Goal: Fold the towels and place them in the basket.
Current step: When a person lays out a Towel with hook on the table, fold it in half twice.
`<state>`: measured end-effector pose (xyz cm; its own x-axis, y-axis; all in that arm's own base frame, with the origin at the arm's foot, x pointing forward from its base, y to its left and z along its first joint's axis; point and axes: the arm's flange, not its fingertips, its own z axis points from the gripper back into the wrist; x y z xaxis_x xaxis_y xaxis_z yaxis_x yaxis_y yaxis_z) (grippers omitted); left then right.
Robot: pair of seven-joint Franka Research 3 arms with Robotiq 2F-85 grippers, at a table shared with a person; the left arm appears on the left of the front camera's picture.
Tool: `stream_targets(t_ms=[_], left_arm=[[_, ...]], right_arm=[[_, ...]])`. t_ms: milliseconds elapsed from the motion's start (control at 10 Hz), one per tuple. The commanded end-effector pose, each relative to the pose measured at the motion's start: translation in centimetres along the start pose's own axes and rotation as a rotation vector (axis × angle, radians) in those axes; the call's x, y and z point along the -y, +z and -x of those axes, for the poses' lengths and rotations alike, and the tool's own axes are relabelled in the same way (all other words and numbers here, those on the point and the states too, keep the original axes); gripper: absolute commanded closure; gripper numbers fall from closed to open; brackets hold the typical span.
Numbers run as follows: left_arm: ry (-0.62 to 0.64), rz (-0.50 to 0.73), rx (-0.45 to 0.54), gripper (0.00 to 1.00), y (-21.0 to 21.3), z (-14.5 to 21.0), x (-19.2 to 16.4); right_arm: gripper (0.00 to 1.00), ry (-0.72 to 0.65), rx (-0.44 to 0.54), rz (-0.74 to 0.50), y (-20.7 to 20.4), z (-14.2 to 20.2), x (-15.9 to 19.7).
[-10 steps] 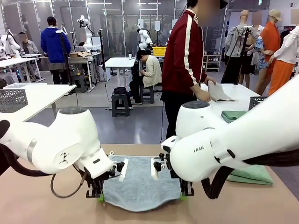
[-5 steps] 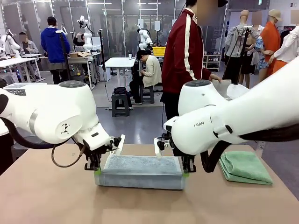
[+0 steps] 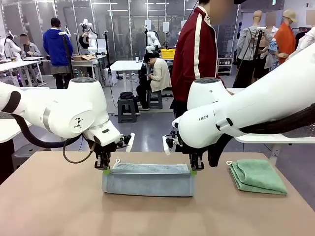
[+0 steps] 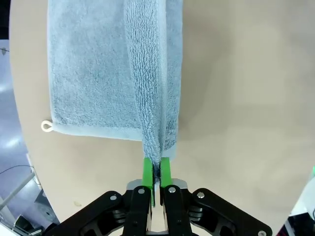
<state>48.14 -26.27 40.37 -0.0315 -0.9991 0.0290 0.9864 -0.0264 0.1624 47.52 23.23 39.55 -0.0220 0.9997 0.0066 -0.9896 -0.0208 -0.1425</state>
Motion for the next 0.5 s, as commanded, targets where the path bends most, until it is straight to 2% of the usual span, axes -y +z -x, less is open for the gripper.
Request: stream_targets(t_ms=[0, 100, 400], left_arm=[[-0.005, 0.001, -0.001, 1.00, -0.16, -0.05, 0.50], [-0.005, 0.001, -0.001, 1.00, -0.16, -0.05, 0.50], [-0.005, 0.001, -0.001, 1.00, -0.16, -0.05, 0.50]], right_arm=[[1.00, 0.021, -0.036, -0.028, 0.07, -0.15, 0.39], [1.00, 0.000, 0.000, 0.000, 0.00, 0.00, 0.00], [1.00, 0.000, 0.000, 0.000, 0.00, 0.00, 0.00]])
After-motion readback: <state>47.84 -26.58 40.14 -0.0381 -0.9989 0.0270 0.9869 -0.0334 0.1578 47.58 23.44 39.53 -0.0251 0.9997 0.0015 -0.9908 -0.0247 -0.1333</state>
